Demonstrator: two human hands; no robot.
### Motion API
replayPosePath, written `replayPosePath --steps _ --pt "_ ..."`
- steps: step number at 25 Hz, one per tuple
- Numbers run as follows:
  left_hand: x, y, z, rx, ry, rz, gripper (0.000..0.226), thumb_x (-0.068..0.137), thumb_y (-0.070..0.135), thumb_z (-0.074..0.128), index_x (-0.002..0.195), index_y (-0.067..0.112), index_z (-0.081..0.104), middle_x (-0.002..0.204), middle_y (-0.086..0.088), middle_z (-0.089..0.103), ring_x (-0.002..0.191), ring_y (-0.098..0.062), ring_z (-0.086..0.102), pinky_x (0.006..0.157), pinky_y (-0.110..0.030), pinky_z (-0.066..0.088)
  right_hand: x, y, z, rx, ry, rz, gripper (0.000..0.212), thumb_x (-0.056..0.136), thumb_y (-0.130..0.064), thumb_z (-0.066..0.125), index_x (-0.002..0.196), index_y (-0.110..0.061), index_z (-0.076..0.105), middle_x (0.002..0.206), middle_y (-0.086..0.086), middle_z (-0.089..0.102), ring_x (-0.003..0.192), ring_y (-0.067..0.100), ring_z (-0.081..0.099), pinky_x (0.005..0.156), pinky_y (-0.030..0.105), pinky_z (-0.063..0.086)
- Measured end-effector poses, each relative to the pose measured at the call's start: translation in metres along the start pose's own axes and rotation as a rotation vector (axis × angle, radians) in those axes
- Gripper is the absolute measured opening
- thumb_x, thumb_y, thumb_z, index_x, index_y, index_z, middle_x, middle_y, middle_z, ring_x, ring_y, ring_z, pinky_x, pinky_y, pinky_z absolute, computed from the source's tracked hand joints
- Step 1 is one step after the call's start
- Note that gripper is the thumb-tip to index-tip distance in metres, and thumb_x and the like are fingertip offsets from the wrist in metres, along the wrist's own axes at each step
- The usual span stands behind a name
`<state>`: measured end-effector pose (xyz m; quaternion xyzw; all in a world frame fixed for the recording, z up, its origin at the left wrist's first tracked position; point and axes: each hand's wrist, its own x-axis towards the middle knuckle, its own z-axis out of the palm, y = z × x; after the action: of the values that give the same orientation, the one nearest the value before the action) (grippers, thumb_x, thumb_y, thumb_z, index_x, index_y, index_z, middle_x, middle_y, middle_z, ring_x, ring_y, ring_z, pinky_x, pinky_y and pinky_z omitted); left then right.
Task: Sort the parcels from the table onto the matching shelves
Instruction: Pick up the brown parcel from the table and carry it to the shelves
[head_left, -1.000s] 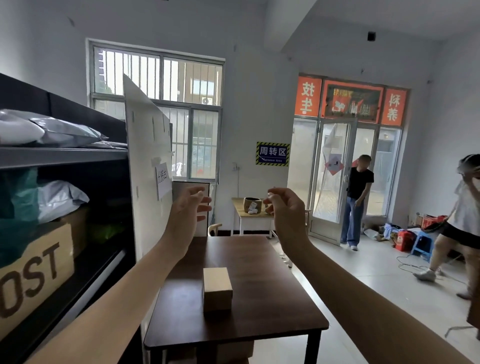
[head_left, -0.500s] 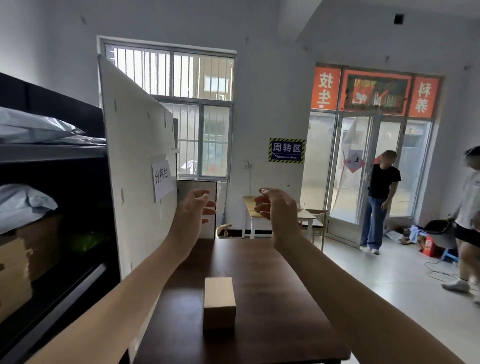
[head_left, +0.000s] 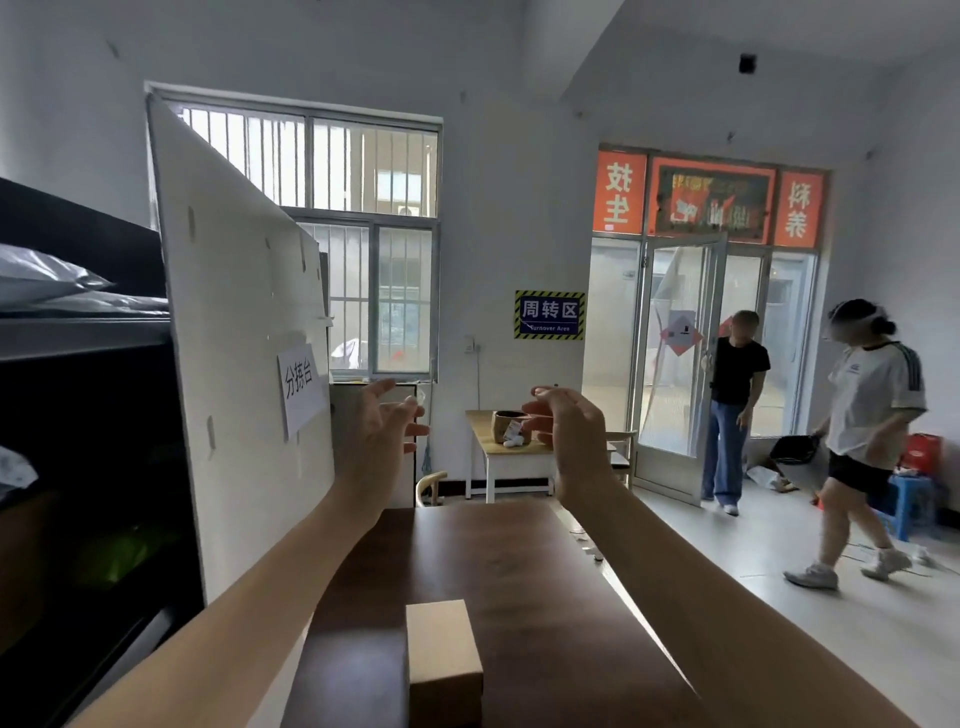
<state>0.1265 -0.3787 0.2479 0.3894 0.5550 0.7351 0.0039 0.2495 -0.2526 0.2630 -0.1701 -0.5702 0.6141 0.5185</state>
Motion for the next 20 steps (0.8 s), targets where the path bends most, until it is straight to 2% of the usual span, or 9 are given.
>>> replayPosePath --steps 5,13,20 --pt "0.022 -0.022 -0.01 0.006 -0.05 -0.018 0.03 0.098 0.021 0.042 0.125 0.009 0.044 0.094 -0.006 0.062 0.089 -0.023 0.061 0.079 -0.034 0.048 0.018 0.017 0.019 -0.052 -0.002 -0.015 0.018 0.092 -0.012 0.05 0.08 -0.013 0.063 0.076 0.004 0.063 0.068 0.016 0.054 0.063 0.026 0.042" --pt "0.063 -0.051 0.002 0.035 -0.037 -0.037 0.033 0.097 0.019 0.042 0.129 0.009 0.041 0.093 -0.004 0.062 0.085 -0.019 0.06 0.076 -0.031 0.047 0.068 0.047 0.023 -0.087 -0.035 -0.042 0.014 0.091 -0.012 0.052 0.094 -0.008 0.065 0.081 0.005 0.063 0.067 0.012 0.055 0.057 0.015 0.042" --pt "0.103 -0.081 0.047 0.045 0.021 -0.039 0.034 0.097 0.019 0.043 0.13 0.008 0.04 0.09 -0.001 0.06 0.082 -0.014 0.06 0.075 -0.026 0.047 0.145 0.068 -0.004 -0.102 -0.097 -0.043 0.013 0.092 -0.012 0.051 0.087 -0.013 0.063 0.081 0.005 0.063 0.07 0.014 0.055 0.065 0.023 0.041"
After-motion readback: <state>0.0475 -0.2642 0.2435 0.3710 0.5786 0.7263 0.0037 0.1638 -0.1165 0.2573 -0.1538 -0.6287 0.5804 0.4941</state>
